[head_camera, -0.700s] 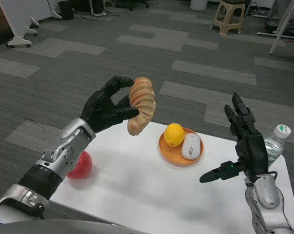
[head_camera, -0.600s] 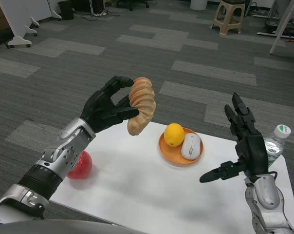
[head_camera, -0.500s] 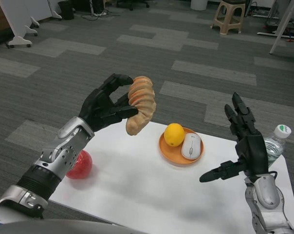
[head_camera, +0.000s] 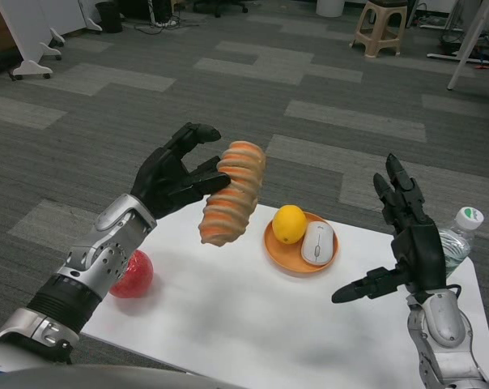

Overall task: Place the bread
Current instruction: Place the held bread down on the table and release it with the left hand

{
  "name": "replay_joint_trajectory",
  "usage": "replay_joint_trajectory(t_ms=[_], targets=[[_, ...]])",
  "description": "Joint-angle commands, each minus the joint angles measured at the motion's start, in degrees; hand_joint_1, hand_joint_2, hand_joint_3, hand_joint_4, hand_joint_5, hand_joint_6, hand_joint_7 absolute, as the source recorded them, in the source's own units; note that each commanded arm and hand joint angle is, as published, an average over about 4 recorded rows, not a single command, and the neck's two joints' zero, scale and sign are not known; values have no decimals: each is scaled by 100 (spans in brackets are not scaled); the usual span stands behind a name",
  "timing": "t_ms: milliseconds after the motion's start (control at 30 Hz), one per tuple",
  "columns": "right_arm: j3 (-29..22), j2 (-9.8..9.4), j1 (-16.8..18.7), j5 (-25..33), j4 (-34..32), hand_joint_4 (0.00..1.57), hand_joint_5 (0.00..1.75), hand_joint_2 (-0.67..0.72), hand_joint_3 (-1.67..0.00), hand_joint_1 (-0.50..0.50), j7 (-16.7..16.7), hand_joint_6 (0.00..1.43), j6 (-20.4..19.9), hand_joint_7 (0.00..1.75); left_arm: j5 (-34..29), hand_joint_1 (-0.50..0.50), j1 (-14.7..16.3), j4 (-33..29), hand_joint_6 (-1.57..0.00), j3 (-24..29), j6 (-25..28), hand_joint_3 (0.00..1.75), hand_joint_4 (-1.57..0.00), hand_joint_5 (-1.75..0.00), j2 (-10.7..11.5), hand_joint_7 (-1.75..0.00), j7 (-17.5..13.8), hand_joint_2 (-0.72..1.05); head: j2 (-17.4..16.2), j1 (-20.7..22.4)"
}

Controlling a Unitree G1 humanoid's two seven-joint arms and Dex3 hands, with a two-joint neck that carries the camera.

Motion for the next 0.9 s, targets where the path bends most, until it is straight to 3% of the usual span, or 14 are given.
replay_joint_trajectory(t_ms=[33,267,633,900], targets=[[-7,-3,-71,50,-54,0,19,14,0,-33,-21,0,-16,0,28,-17,66,-37,-12,31,-25,9,-86,-175,3,-168,16,105,0,0],[-7,-3,-71,50,-54,0,19,9,0,-33,-21,0,-16,0,28,-17,62,-37,-13,31,-25,9,-86,-175,3,-168,16,105,6,4],[-7,-3,-71,55,-54,0,15,15,0,-33,-21,0,-16,0,28,-17,57,-37,-13,38,-25,9,-86,-175,3,-168,16,105,6,4],[-7,-3,-71,53,-54,0,19,12,0,-33,-21,0,-16,0,28,-17,62,-37,-12,38,-25,9,-86,-175,3,-168,16,105,-1,8]])
